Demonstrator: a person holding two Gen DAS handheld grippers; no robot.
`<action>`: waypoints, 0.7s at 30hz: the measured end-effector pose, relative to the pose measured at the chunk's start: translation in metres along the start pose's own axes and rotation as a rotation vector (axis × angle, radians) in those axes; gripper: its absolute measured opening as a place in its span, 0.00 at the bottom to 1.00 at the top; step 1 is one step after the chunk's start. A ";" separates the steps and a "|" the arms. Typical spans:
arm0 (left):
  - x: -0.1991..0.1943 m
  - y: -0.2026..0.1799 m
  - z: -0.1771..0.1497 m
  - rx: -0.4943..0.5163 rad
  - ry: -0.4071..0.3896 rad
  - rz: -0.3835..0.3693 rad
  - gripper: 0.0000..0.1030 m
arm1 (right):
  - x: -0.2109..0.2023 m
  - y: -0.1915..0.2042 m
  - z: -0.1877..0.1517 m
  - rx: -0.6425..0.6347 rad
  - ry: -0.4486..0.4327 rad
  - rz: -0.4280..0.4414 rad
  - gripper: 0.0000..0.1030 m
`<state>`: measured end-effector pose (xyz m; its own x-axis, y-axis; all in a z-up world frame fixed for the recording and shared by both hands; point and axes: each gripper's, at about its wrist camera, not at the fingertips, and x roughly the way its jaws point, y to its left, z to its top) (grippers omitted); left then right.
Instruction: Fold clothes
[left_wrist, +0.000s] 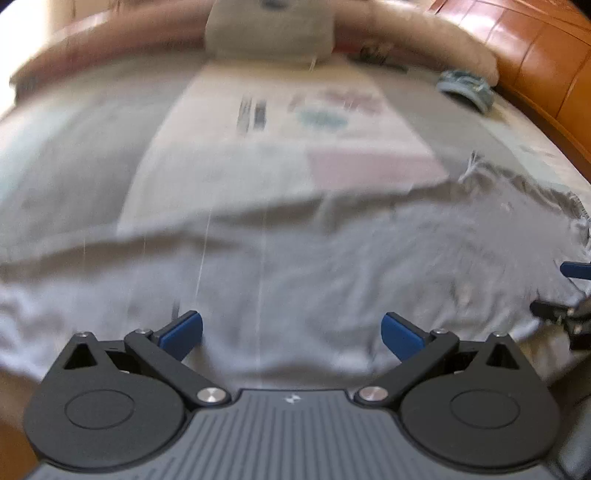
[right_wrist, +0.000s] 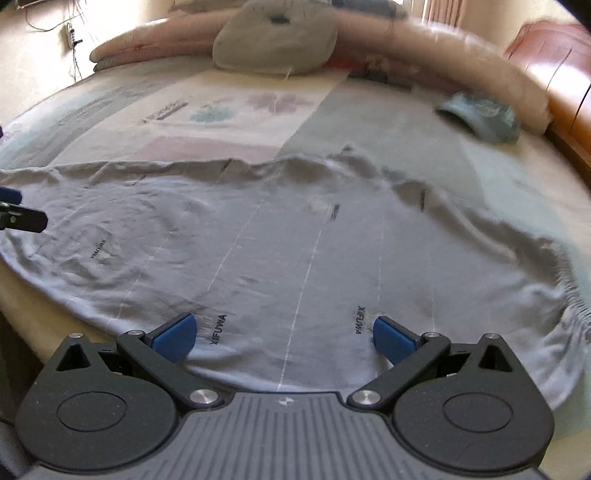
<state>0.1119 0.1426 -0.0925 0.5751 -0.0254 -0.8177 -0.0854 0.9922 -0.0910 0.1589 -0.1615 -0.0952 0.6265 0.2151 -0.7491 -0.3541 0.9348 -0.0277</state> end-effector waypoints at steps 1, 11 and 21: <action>-0.003 0.003 -0.005 0.013 -0.016 -0.007 0.99 | -0.001 -0.002 -0.002 0.019 -0.002 0.004 1.00; -0.003 0.045 0.038 -0.024 -0.081 0.014 0.99 | 0.001 0.001 -0.003 0.026 -0.020 -0.019 1.00; 0.008 0.069 0.014 0.033 -0.045 0.021 0.99 | -0.001 0.002 -0.004 0.031 -0.022 -0.024 1.00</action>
<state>0.1226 0.2127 -0.0975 0.6095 0.0004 -0.7928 -0.0713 0.9960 -0.0542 0.1548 -0.1611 -0.0976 0.6499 0.1982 -0.7337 -0.3169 0.9481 -0.0246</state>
